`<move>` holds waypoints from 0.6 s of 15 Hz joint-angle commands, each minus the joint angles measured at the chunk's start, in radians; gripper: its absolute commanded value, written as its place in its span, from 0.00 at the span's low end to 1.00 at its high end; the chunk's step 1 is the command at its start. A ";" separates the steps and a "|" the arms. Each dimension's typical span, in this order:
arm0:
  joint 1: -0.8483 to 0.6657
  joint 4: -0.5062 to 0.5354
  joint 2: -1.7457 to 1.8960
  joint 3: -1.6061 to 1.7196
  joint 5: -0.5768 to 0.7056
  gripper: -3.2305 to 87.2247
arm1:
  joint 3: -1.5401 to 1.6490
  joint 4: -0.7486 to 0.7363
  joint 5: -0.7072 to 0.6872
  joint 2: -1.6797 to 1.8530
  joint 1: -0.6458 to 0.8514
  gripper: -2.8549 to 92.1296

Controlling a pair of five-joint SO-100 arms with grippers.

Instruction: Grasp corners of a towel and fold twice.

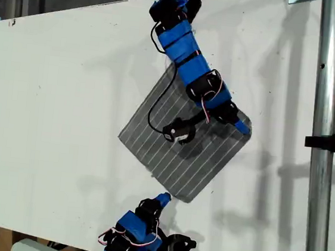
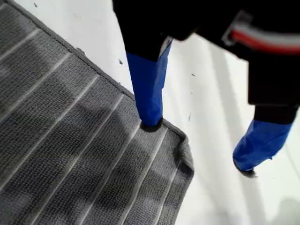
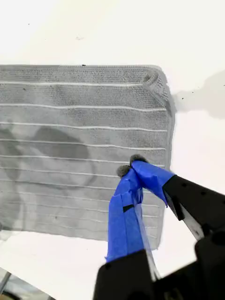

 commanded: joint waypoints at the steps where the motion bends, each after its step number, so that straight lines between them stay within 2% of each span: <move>1: 0.000 -0.017 0.000 -0.020 -0.003 0.01 | -0.097 -0.034 -0.037 -0.032 -0.025 0.38; 4: -0.009 -0.023 0.002 -0.011 0.008 0.01 | -0.104 -0.028 -0.066 -0.114 -0.038 0.38; 9: -0.026 -0.034 0.002 -0.005 0.028 0.01 | -0.092 0.141 -0.006 -0.193 -0.040 0.39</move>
